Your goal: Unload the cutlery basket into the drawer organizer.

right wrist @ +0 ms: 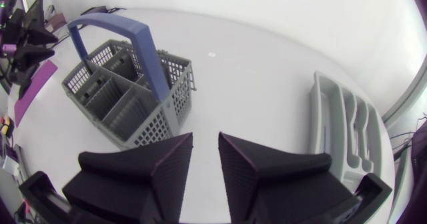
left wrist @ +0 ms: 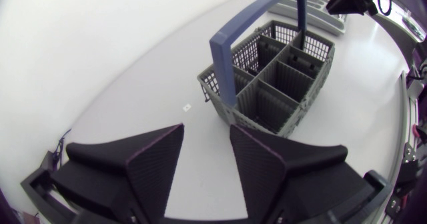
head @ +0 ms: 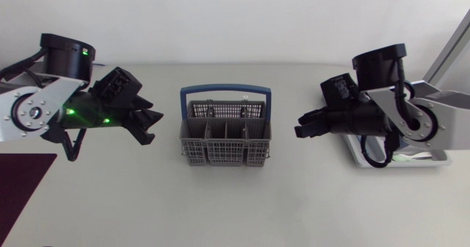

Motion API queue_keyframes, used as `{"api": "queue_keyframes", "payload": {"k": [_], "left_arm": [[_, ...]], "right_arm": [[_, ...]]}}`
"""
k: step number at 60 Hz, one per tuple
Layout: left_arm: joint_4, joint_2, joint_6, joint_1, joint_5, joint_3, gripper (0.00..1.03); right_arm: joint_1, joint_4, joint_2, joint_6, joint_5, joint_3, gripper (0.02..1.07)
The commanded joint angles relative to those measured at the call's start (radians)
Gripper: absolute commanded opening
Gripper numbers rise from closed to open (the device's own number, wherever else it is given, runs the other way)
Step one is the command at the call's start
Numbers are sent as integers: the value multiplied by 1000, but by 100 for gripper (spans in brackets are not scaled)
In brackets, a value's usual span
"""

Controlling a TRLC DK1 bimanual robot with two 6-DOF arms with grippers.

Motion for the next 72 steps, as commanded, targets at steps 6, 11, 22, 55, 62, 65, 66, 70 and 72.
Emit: {"api": "queue_keyframes", "payload": {"k": [6,11,22,55,62,65,66,70,72], "left_arm": [[-30,-105,-38,27,-8,-59,81],[-49,-154,-53,28,-17,-71,96],[-61,-266,-93,27,-45,-105,98],[-150,-490,-164,119,-72,-198,98],[-109,-525,-234,182,-108,-223,98],[-95,-543,-290,202,-122,-233,98],[-89,-556,-305,205,-123,-241,98],[-38,-614,-320,211,-126,-279,98],[-20,-636,-320,211,-126,-296,98]], "right_arm": [[-44,15,-108,-29,23,-74,61],[-64,18,-160,-39,29,-97,65],[-98,49,-265,-56,61,-151,75],[-158,153,-554,-111,123,-349,102],[-158,153,-617,-127,140,-381,102],[-159,151,-646,-134,150,-397,102],[-158,151,-659,-136,155,-403,102],[-159,151,-697,-141,167,-423,102],[-159,151,-715,-142,172,-432,102]]}}
